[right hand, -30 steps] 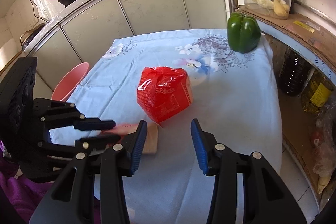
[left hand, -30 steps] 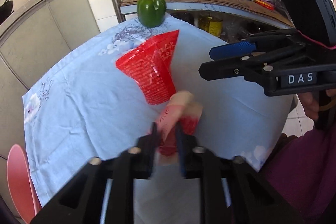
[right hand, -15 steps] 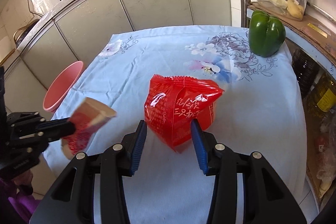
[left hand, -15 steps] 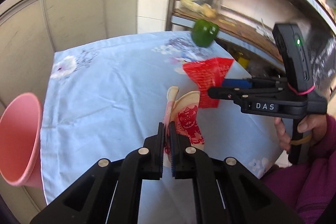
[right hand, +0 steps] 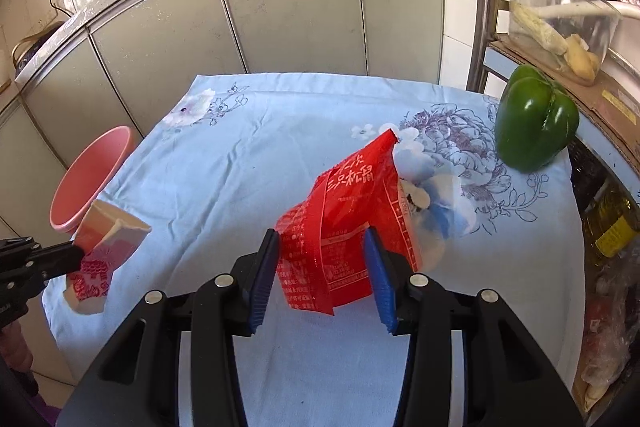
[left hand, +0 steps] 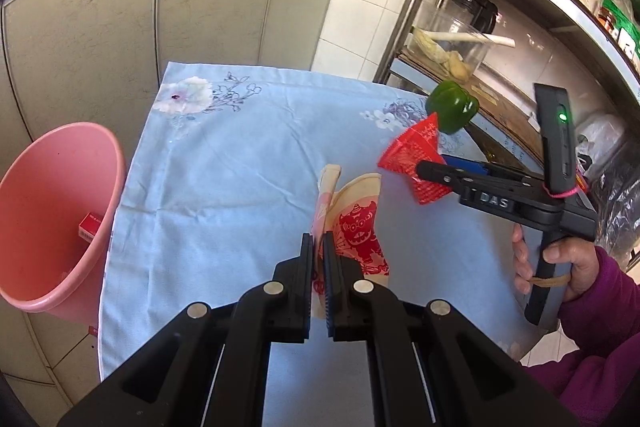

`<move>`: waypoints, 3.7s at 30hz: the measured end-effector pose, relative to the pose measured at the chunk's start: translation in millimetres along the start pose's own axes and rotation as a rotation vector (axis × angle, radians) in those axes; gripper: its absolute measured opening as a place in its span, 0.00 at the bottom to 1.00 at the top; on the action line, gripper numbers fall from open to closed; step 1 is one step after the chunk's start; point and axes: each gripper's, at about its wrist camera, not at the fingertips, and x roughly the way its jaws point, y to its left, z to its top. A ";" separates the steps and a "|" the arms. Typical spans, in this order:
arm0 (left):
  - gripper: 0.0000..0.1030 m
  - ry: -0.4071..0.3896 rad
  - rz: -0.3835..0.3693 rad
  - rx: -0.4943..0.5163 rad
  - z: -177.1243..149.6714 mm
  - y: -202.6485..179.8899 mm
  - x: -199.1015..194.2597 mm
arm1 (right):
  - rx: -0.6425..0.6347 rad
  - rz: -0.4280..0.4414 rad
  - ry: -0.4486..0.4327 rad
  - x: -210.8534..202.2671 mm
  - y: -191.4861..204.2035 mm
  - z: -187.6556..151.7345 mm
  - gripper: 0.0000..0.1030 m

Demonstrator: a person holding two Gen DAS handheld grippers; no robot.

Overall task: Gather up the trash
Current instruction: 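Grasp the paper cup with the left tool while the right tool grasps the red snack bag, then carry the paper cup and red snack bag over the pink bin and release both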

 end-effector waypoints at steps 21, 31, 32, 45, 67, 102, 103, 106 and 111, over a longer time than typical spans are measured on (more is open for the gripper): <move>0.04 0.012 0.015 -0.118 7.4 23.4 8.6 | 0.104 0.076 0.080 25.8 -40.9 28.2 0.49; 0.04 -0.046 0.051 -0.127 9.5 22.2 -1.1 | 0.025 0.109 0.054 13.2 -9.7 20.5 0.18; 0.04 -0.060 0.062 -0.138 10.0 24.6 -4.0 | 0.012 0.115 0.045 10.7 -4.1 22.4 0.17; 0.04 -0.219 0.307 -0.263 17.8 79.4 -50.5 | -0.237 0.314 -0.040 9.3 124.0 69.5 0.17; 0.04 -0.246 0.595 -0.443 -2.5 170.7 -72.8 | -0.424 0.432 0.036 75.7 279.9 86.6 0.17; 0.05 -0.157 0.646 -0.508 -10.7 199.7 -38.0 | -0.469 0.405 0.135 117.0 313.8 67.4 0.17; 0.05 -0.158 0.653 -0.507 -10.9 199.2 -38.2 | -0.467 0.405 0.137 117.6 314.1 67.5 0.17; 0.07 -0.161 0.668 -0.494 -9.9 197.1 -37.9 | -0.449 0.405 0.145 119.5 312.7 68.7 0.18; 0.19 -0.173 0.660 -0.486 -7.7 194.2 -41.7 | -0.429 0.410 0.151 120.9 309.7 70.5 0.27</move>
